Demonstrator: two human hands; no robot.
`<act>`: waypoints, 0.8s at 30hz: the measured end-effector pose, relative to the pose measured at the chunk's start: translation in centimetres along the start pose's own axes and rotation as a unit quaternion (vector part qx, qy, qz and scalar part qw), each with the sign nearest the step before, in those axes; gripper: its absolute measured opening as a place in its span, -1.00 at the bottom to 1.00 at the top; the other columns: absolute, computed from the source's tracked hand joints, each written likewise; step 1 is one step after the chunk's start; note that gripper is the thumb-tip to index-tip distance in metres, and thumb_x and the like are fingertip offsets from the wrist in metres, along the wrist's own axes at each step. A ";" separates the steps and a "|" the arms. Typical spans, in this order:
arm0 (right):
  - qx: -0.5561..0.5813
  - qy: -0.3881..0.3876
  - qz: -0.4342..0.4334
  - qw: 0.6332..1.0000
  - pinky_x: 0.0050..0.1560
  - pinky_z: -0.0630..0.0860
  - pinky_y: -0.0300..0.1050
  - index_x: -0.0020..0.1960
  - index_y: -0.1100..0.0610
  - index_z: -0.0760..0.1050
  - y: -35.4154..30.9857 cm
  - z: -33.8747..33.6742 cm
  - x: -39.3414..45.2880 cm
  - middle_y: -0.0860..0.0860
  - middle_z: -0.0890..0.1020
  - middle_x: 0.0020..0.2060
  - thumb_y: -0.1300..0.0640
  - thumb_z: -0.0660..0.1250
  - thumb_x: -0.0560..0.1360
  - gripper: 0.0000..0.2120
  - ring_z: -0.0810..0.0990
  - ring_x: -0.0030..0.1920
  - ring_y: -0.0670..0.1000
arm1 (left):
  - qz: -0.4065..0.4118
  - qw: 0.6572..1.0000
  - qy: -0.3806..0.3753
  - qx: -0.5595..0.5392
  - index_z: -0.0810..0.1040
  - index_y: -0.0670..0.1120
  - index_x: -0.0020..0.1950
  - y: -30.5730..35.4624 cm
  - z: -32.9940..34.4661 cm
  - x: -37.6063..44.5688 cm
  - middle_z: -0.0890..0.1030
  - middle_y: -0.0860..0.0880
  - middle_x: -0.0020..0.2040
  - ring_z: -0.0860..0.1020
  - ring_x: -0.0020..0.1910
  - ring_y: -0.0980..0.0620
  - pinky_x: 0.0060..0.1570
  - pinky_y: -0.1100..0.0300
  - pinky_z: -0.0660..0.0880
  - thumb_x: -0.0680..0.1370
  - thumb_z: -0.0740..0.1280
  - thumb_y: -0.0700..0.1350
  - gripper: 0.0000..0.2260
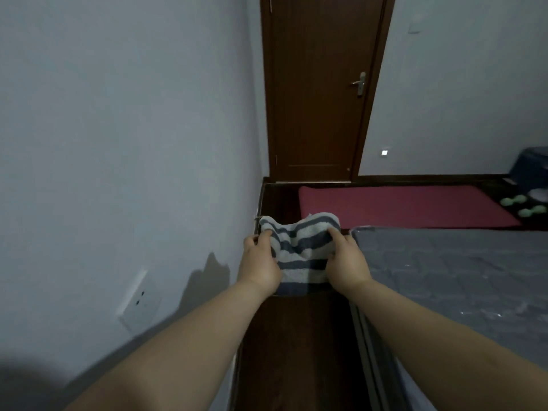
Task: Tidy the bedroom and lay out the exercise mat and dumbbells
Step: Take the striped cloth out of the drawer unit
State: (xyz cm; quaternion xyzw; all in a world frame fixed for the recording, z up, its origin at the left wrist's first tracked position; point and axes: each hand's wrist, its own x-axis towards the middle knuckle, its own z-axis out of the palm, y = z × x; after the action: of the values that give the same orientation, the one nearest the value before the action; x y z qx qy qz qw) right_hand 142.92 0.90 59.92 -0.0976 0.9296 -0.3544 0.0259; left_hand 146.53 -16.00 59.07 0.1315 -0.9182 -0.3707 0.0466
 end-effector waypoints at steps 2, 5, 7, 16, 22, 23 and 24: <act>0.004 -0.004 -0.005 1.000 0.24 0.41 -0.04 0.52 0.05 0.09 0.1 -0.4 5.7 0.12 0.28 0.39 0.33 0.11 0.54 -0.41 0.41 0.27 0.13 | 0.002 1.000 0.006 0.003 0.20 0.00 0.47 0.9 0.2 5.3 0.21 -0.09 0.36 0.41 0.24 -0.10 0.26 0.16 0.31 0.54 0.22 -0.23 -0.49; 0.003 -0.007 -0.010 1.000 0.26 0.40 -0.04 0.53 0.06 0.09 -0.6 -0.7 13.4 0.11 0.26 0.41 0.33 0.11 0.55 -0.42 0.41 0.28 0.14 | -0.013 1.000 0.019 0.002 0.21 0.00 0.47 1.6 -0.1 12.9 0.21 -0.08 0.35 0.40 0.25 -0.12 0.30 0.11 0.32 0.55 0.21 -0.25 -0.49; 0.001 -0.014 -0.016 1.000 0.28 0.40 -0.02 0.53 0.06 0.08 -1.0 -0.6 18.0 0.11 0.26 0.40 0.32 0.11 0.56 -0.42 0.41 0.29 0.13 | -0.016 1.000 0.026 0.002 0.21 0.00 0.47 1.7 -0.3 17.7 0.21 -0.08 0.35 0.39 0.27 -0.12 0.31 0.08 0.33 0.54 0.23 -0.25 -0.49; -0.004 0.030 0.052 0.998 0.26 0.44 -0.01 0.51 0.03 0.09 1.7 -0.5 40.8 0.08 0.29 0.39 0.27 0.15 0.56 -0.43 0.42 0.29 0.10 | 0.000 1.000 -0.026 -0.012 0.21 0.06 0.46 4.2 2.8 43.1 0.20 -0.08 0.39 0.38 0.31 -0.15 0.29 0.02 0.37 0.55 0.23 -0.22 -0.50; 0.003 0.102 0.105 0.989 0.20 0.48 -0.04 0.50 -0.01 0.10 4.7 -3.4 54.1 0.05 0.33 0.35 0.24 0.20 0.53 -0.41 0.46 0.23 0.07 | 0.058 0.995 -0.079 0.013 0.19 0.07 0.48 9.9 5.5 58.6 0.18 -0.07 0.43 0.37 0.33 -0.13 0.27 0.06 0.36 0.56 0.22 -0.22 -0.48; 0.004 0.113 0.116 0.987 0.19 0.48 -0.04 0.50 0.00 0.10 5.7 -3.9 55.8 0.05 0.33 0.35 0.24 0.20 0.54 -0.41 0.47 0.23 0.07 | 0.071 0.993 -0.091 0.021 0.18 0.07 0.48 11.1 6.5 60.7 0.17 -0.07 0.44 0.36 0.34 -0.12 0.28 0.06 0.36 0.55 0.23 -0.23 -0.47; 0.003 0.117 0.124 0.985 0.19 0.48 -0.04 0.50 0.00 0.11 6.4 -4.5 57.3 0.06 0.33 0.35 0.23 0.19 0.54 -0.42 0.47 0.22 0.07 | 0.081 0.991 -0.099 0.028 0.18 0.07 0.48 12.1 7.3 62.5 0.16 -0.06 0.45 0.35 0.35 -0.11 0.28 0.06 0.36 0.55 0.24 -0.23 -0.46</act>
State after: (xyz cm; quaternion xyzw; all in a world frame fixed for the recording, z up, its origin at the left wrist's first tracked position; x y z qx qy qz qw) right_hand 85.21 -2.92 60.20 0.0606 0.9300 -0.3604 -0.0394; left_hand 82.65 -20.02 61.40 0.0207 -0.9358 -0.3514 -0.0187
